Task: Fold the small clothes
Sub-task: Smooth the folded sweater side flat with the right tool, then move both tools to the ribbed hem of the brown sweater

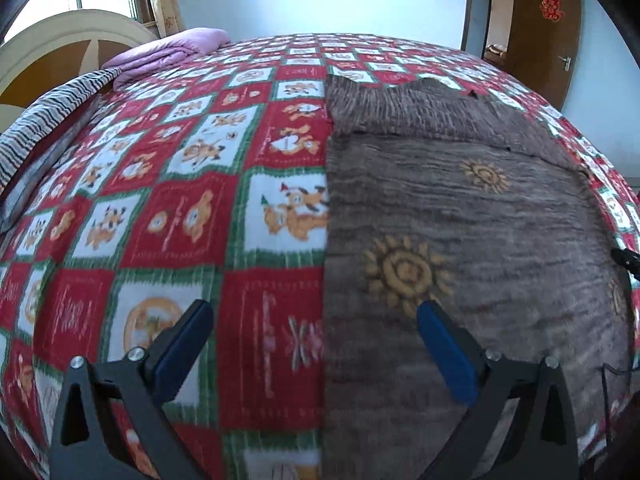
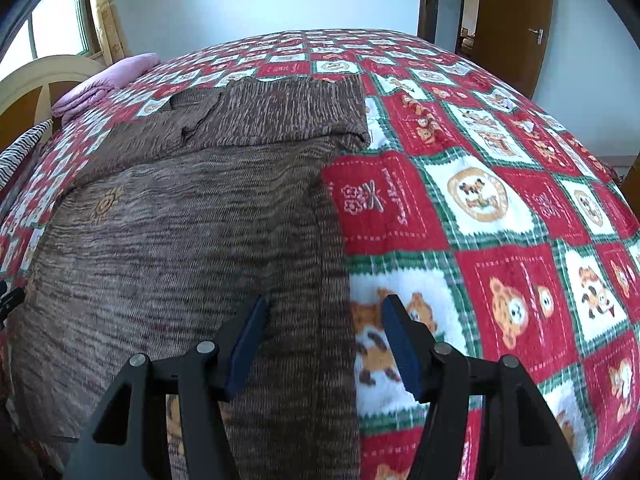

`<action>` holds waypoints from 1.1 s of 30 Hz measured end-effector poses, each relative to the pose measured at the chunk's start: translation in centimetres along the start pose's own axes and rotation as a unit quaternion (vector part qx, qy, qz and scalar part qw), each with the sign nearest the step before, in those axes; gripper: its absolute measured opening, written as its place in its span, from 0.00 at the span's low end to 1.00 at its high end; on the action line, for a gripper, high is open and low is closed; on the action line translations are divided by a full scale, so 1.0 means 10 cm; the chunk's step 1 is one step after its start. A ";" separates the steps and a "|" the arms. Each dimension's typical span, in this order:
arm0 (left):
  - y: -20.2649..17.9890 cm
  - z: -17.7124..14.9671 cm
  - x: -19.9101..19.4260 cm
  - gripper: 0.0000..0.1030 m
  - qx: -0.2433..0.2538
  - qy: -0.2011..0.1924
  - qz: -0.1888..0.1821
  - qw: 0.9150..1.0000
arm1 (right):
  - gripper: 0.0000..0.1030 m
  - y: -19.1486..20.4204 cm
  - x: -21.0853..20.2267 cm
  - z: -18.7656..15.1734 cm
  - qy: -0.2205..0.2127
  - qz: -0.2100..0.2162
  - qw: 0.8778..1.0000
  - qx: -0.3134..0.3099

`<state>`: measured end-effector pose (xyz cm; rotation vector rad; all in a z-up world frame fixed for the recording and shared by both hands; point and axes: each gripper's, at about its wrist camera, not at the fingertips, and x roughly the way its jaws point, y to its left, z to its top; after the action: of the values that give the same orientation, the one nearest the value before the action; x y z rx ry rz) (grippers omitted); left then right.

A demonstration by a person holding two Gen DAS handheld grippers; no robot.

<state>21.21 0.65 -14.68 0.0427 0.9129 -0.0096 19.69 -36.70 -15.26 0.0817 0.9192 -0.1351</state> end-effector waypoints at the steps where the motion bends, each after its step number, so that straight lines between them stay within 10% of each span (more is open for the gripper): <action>1: -0.02 -0.04 -0.02 1.00 0.004 0.002 -0.002 1.000 | 0.59 0.00 -0.02 -0.03 -0.001 0.000 1.000 0.000; 25: -0.28 -0.80 -0.36 0.92 0.049 0.019 -0.055 0.997 | 0.62 0.05 -0.45 -0.78 0.004 0.009 1.000 -0.013; 33: -0.34 -0.91 -0.47 0.71 0.052 0.025 -0.081 0.995 | 0.64 0.01 -0.55 -1.02 0.002 0.017 1.000 0.003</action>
<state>11.06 -2.44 -16.59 0.0660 0.9633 -0.2084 8.34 -34.86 -17.06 0.1019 0.9201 -0.1063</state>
